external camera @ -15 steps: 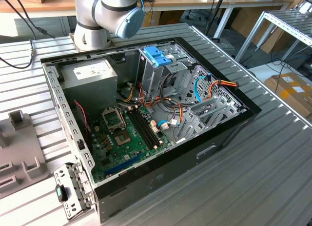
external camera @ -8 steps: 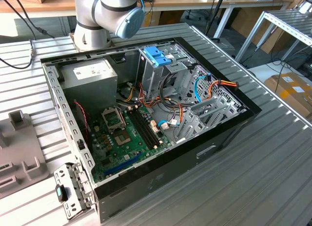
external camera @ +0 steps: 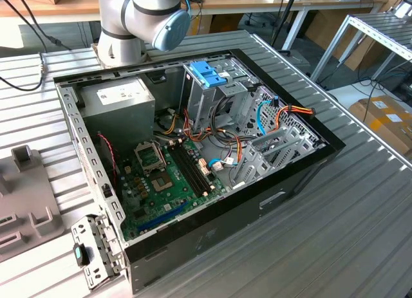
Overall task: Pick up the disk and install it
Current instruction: 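Pick up the disk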
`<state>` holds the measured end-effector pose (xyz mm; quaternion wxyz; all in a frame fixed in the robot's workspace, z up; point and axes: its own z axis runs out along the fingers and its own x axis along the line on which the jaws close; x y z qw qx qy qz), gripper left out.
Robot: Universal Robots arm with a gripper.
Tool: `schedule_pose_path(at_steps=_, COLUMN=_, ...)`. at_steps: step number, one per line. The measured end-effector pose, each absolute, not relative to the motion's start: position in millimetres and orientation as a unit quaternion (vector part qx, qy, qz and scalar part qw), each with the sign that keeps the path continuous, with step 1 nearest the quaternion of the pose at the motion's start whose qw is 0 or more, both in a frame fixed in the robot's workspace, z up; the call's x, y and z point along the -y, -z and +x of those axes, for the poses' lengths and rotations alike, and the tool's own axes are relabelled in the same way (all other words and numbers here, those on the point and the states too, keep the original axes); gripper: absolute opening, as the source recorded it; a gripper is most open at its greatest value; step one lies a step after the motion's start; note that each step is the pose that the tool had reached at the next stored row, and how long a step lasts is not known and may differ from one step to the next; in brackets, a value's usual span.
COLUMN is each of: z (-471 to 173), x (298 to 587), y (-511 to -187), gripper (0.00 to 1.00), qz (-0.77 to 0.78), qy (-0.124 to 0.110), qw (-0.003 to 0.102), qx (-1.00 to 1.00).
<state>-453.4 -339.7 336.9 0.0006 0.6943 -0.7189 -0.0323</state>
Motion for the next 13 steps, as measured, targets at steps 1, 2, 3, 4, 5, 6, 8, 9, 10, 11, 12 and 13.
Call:
schedule_pose_path(at_steps=1, z=-453.7, x=337.8, y=-334.7, gripper=0.56, qz=0.7, qy=0.032, qw=0.001, qx=0.713)
schedule_pose_path(at_steps=2, z=-456.2, x=334.0, y=-330.1, gripper=0.56, qz=0.714, qy=0.032, qw=0.001, qx=0.699)
schedule_pose_path(at_steps=3, z=-456.7, x=334.0, y=-328.8, gripper=0.56, qz=0.714, qy=0.032, qw=0.002, qx=0.699)
schedule_pose_path(at_steps=4, z=-456.8, x=334.0, y=-328.2, gripper=0.56, qz=0.714, qy=0.032, qw=0.002, qx=0.699)
schedule_pose_path(at_steps=5, z=-456.8, x=334.0, y=-328.0, gripper=0.56, qz=0.714, qy=0.032, qw=0.002, qx=0.699)
schedule_pose_path(at_steps=6, z=-456.8, x=334.0, y=-327.7, gripper=0.56, qz=0.714, qy=0.032, qw=0.002, qx=0.699)
schedule_pose_path(at_steps=8, z=-456.9, x=334.0, y=-327.2, gripper=0.56, qz=0.714, qy=0.032, qw=0.002, qx=0.699)
schedule_pose_path(at_steps=9, z=-456.9, x=334.0, y=-326.9, gripper=0.56, qz=0.714, qy=0.032, qw=0.002, qx=0.699)
schedule_pose_path(at_steps=10, z=-456.9, x=334.0, y=-326.7, gripper=0.56, qz=0.714, qy=0.032, qw=0.002, qx=0.699)
schedule_pose_path(at_steps=11, z=-456.9, x=334.0, y=-326.5, gripper=0.56, qz=0.714, qy=0.032, qw=0.002, qx=0.699)
schedule_pose_path(at_steps=12, z=-456.9, x=334.0, y=-326.3, gripper=0.56, qz=0.714, qy=0.032, qw=0.002, qx=0.699)
schedule_pose_path(at_steps=13, z=-457.0, x=334.0, y=-326.1, gripper=0.56, qz=0.714, qy=0.032, qw=0.002, qx=0.699)
